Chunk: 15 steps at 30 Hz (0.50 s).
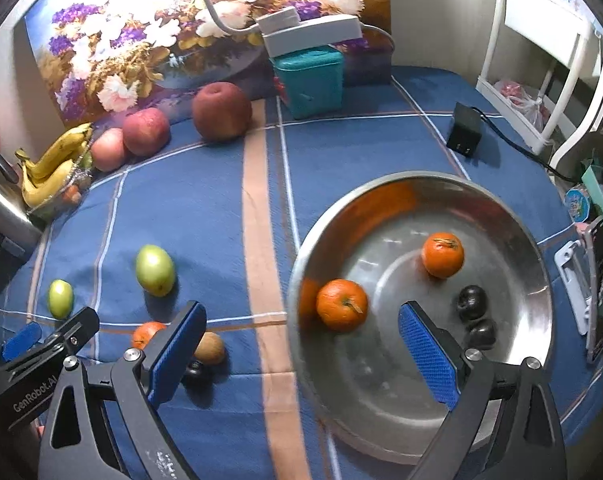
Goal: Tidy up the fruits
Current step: 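Lower the right gripper to a brown kiwi while the left gripper approaches an orange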
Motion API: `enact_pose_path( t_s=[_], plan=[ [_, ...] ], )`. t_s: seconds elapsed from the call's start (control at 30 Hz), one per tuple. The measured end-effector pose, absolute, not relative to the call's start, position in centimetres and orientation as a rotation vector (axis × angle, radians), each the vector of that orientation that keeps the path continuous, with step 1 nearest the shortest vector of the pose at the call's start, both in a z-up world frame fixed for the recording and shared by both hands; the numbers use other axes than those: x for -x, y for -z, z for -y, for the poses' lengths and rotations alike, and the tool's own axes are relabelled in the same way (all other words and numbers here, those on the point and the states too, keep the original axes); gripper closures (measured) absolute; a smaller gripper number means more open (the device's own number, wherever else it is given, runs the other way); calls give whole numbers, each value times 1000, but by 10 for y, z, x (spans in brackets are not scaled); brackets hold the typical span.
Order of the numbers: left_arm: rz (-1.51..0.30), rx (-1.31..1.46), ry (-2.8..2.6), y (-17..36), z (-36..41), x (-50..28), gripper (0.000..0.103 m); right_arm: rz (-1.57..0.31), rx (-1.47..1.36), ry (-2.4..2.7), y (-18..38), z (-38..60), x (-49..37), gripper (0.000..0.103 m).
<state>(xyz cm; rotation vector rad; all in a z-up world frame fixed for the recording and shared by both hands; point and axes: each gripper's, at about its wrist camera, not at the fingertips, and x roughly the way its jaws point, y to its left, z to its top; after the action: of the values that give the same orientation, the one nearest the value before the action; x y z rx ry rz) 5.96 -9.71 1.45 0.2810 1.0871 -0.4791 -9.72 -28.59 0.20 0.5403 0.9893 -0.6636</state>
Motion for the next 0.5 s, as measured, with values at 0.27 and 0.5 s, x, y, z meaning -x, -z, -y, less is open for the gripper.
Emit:
enact_pose_path(
  t_s=[0.27,0.5],
  plan=[
    [-1118,-198,452,-13,70,-74,0,-992,-522,606,-1,266,81,6],
    [-1147,-178,456,-9,55,-79,0,-1003,-487,527,-3,243,63,6]
  ],
)
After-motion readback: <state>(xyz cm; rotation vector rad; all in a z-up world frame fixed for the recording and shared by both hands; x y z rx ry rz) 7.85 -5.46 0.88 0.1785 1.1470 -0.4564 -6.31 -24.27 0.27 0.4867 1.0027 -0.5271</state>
